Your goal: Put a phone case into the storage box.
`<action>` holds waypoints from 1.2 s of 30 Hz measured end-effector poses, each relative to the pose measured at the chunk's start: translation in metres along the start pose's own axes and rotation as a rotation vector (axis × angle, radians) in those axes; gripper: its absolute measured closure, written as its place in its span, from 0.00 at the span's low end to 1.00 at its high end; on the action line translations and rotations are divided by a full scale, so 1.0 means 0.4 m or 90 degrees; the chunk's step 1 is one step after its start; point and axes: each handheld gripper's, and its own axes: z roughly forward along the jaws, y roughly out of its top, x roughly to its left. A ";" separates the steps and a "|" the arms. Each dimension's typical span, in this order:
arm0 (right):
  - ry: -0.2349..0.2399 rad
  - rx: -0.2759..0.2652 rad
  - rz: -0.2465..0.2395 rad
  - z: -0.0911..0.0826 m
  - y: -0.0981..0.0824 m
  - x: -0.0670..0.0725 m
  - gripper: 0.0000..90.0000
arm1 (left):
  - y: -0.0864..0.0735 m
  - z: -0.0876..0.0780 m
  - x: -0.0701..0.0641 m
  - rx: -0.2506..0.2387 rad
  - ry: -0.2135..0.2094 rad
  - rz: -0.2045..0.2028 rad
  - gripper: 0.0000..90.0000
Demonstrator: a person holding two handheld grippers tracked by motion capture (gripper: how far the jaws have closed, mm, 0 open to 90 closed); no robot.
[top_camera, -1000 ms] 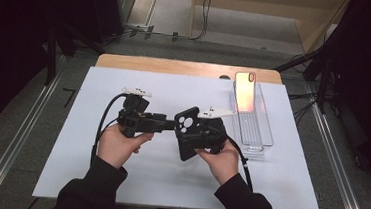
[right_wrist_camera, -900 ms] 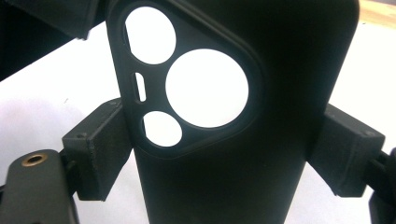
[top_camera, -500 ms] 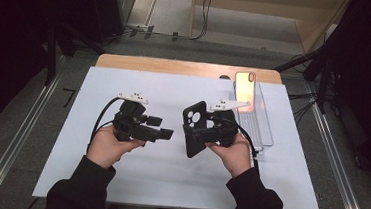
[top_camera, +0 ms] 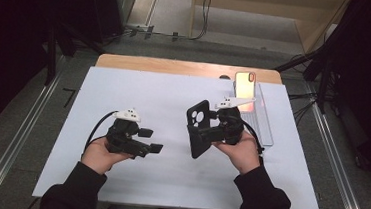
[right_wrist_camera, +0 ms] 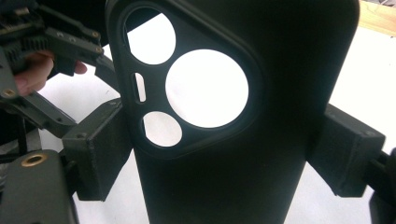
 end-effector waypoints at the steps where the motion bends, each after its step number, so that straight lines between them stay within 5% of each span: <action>1: 0.000 0.001 0.001 -0.003 0.001 -0.001 0.14 | -0.008 0.000 0.001 -0.001 0.001 0.000 0.31; 15: 0.004 -0.004 0.012 -0.044 0.020 -0.023 0.14 | -0.086 -0.027 0.031 -0.007 0.026 -0.033 0.31; 20: -0.010 -0.007 0.021 -0.068 0.032 -0.036 0.15 | -0.106 -0.035 0.036 -0.008 0.034 -0.053 0.31; 36: -0.069 -0.068 0.061 -0.166 0.057 -0.101 0.15 | -0.126 -0.050 0.034 -0.002 0.050 -0.064 0.31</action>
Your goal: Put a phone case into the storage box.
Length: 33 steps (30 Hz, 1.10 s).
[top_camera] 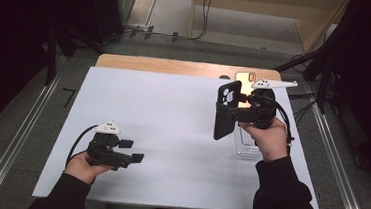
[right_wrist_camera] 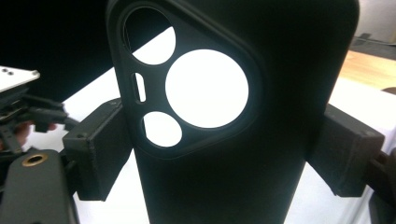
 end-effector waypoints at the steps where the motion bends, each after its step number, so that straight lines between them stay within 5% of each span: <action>1: -0.009 -0.002 0.000 -0.003 0.001 -0.004 0.15 | -0.001 0.000 0.001 -0.001 0.002 -0.002 0.31; 14: -0.097 -0.028 0.034 -0.026 0.001 -0.065 0.15 | -0.013 -0.015 0.010 -0.010 0.016 -0.027 0.31; 33: -0.233 -0.074 0.095 -0.036 -0.018 -0.186 0.15 | -0.018 -0.014 0.014 -0.009 0.015 -0.026 0.31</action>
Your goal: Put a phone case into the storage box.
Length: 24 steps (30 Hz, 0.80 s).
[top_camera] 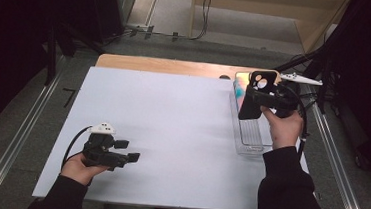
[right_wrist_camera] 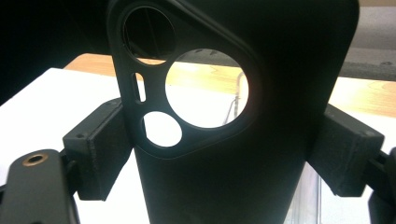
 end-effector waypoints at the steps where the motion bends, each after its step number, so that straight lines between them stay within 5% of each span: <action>1: -0.007 0.002 -0.001 0.006 -0.001 -0.003 0.15 | 0.000 0.000 0.000 -0.003 0.000 -0.002 0.31; 8: -0.039 -0.012 0.008 0.040 -0.009 -0.031 0.15 | -0.005 0.002 0.004 -0.001 0.003 -0.007 0.31; 24: -0.073 0.033 0.037 0.137 -0.042 -0.083 0.15 | -0.010 0.005 0.002 0.001 0.003 -0.004 0.31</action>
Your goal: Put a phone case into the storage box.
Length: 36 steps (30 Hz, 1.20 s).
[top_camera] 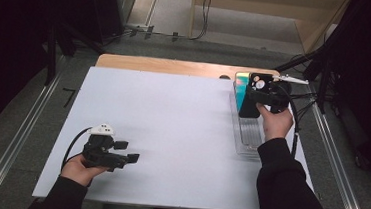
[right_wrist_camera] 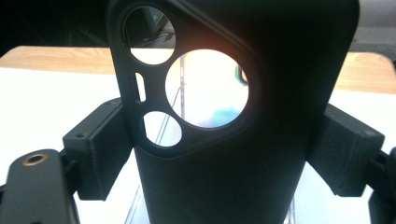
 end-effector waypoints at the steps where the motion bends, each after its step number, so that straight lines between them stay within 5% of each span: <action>1: -0.001 0.000 0.001 0.006 -0.001 -0.001 0.15 | 0.000 0.000 0.000 -0.001 -0.001 0.001 0.31; 7: -0.004 -0.022 0.020 0.044 -0.005 -0.009 0.15 | 0.000 -0.003 0.002 -0.007 0.000 0.000 0.31; 24: -0.038 0.031 0.004 0.147 0.026 0.004 0.15 | 0.005 -0.007 0.007 -0.009 0.000 0.002 0.31; 29: -0.047 0.031 0.015 0.167 0.037 0.004 0.15 | 0.004 -0.008 0.007 -0.010 -0.003 0.005 0.31; 36: -0.055 0.036 -0.007 0.186 0.050 0.012 0.15 | 0.008 -0.010 0.007 -0.019 -0.003 0.006 0.31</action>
